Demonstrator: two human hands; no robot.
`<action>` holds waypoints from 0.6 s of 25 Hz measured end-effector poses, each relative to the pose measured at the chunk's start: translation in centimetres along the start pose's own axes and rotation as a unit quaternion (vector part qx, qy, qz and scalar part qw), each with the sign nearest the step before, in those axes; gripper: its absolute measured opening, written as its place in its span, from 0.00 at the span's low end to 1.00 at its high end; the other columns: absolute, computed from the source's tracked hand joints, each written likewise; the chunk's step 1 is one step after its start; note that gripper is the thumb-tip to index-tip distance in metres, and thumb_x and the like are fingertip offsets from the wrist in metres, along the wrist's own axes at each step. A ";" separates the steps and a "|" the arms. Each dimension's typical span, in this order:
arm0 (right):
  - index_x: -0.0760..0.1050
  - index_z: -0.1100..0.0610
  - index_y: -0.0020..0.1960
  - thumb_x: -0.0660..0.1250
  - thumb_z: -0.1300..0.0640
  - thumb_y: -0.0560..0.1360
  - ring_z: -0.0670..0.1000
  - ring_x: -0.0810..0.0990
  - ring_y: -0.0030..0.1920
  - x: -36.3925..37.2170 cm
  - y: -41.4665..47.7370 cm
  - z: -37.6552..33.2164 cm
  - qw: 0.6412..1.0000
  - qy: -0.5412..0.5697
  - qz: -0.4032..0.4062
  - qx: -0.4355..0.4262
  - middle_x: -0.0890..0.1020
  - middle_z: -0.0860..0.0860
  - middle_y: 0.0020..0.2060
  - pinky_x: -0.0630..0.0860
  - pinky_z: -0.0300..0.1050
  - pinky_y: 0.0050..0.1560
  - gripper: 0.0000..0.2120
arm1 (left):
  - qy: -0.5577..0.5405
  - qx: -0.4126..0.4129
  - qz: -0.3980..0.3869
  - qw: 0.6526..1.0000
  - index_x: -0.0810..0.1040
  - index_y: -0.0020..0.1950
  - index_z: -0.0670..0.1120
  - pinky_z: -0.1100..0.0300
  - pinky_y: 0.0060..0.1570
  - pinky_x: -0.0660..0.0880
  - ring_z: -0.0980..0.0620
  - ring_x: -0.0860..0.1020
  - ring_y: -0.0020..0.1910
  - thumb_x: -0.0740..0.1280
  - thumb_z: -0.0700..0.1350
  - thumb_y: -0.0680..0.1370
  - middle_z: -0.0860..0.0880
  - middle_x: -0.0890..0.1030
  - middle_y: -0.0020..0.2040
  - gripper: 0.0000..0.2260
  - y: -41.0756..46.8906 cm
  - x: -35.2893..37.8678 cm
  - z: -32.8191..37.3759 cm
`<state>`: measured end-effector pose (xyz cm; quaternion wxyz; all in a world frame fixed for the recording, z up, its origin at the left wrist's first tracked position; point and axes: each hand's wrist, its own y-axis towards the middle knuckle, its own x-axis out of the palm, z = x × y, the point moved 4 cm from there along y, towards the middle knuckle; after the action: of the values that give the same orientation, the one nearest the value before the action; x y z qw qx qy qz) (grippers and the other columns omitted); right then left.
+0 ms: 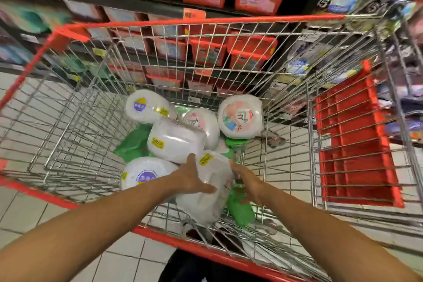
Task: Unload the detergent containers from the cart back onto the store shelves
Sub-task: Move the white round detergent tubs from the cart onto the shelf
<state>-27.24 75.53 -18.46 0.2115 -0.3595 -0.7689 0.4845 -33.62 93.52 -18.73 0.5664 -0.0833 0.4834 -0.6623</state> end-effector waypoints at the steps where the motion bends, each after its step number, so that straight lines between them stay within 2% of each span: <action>1: 0.69 0.43 0.54 0.54 0.31 0.75 0.55 0.75 0.57 0.3 0.5 0.5 1.000 0.014 -0.002 0.007 0.75 0.47 0.50 0.72 0.54 0.57 0.19 | -0.035 0.005 0.003 0.999 0.52 0.71 0.45 0.56 0.59 0.70 0.48 0.72 0.63 0.81 0.56 0.62 0.50 0.71 0.60 0.50 0.3 0.3 -0.2; 3: 0.69 0.41 0.57 0.54 0.30 0.74 0.54 0.74 0.59 0.5 1.0 0.9 0.999 0.048 -0.003 0.004 0.75 0.47 0.56 0.70 0.55 0.60 0.20 | -0.061 0.009 0.002 0.998 0.50 0.74 0.48 0.58 0.57 0.69 0.51 0.72 0.59 0.81 0.57 0.60 0.53 0.70 0.58 0.54 0.7 0.2 -0.5; 5: 0.70 0.42 0.58 0.54 0.33 0.75 0.52 0.77 0.57 0.8 1.0 0.8 0.996 0.088 -0.001 -0.014 0.77 0.45 0.56 0.75 0.51 0.55 0.19 | -0.049 0.021 0.017 0.998 0.53 0.73 0.51 0.59 0.54 0.69 0.51 0.73 0.59 0.80 0.60 0.57 0.57 0.71 0.55 0.53 0.7 0.1 -0.7; 7: 0.72 0.42 0.53 0.54 0.36 0.77 0.47 0.79 0.49 1.2 0.7 0.6 0.992 0.123 0.004 -0.027 0.79 0.42 0.49 0.77 0.44 0.46 0.14 | -0.034 0.018 0.029 0.999 0.56 0.72 0.53 0.57 0.56 0.71 0.50 0.75 0.60 0.78 0.64 0.53 0.56 0.74 0.56 0.53 0.3 -0.2 -0.4; 9: 0.71 0.44 0.50 0.54 0.38 0.78 0.47 0.79 0.45 1.5 -0.1 0.0 0.991 0.126 0.016 -0.043 0.80 0.42 0.44 0.77 0.45 0.45 0.12 | -0.016 -0.001 0.036 0.999 0.55 0.74 0.53 0.55 0.61 0.72 0.48 0.74 0.63 0.77 0.65 0.52 0.53 0.75 0.63 0.56 -0.3 -0.7 0.2; 10: 0.72 0.45 0.49 0.55 0.40 0.79 0.46 0.82 0.42 1.4 -0.6 -0.6 0.990 0.125 0.019 -0.067 0.82 0.41 0.41 0.79 0.43 0.41 0.12 | -0.014 -0.008 0.044 0.999 0.55 0.75 0.53 0.55 0.61 0.71 0.48 0.74 0.64 0.77 0.65 0.53 0.53 0.74 0.64 0.56 -0.9 -1.2 0.6; 12: 0.73 0.49 0.49 0.55 0.45 0.81 0.39 0.83 0.33 0.6 -2.1 -2.4 0.984 0.118 0.020 -0.131 0.84 0.39 0.33 0.77 0.34 0.30 0.11 | -0.028 -0.006 0.074 0.997 0.60 0.73 0.57 0.57 0.56 0.73 0.50 0.75 0.59 0.77 0.65 0.51 0.56 0.75 0.60 0.53 -2.3 -2.8 1.7; 13: 0.74 0.50 0.50 0.57 0.47 0.81 0.38 0.82 0.34 -0.1 -3.0 -3.4 0.981 0.108 0.023 -0.159 0.84 0.40 0.34 0.76 0.33 0.30 0.10 | -0.054 0.005 0.092 0.994 0.63 0.69 0.59 0.58 0.52 0.74 0.52 0.76 0.55 0.76 0.65 0.49 0.58 0.77 0.56 0.50 -3.3 -3.9 2.4; 15: 0.73 0.52 0.59 0.61 0.48 0.79 0.43 0.81 0.42 -1.6 -5.2 -5.4 0.978 0.088 0.031 -0.188 0.83 0.44 0.43 0.75 0.40 0.38 0.12 | -0.177 0.033 0.123 0.976 0.71 0.62 0.59 0.58 0.43 0.78 0.54 0.81 0.49 0.78 0.63 0.47 0.57 0.82 0.52 0.44 -5.0 -6.0 3.2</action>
<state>-24.39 76.07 -11.41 0.1921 -0.4577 -0.8130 0.3043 -32.76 96.20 -10.73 0.7227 -0.1197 0.3597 -0.5778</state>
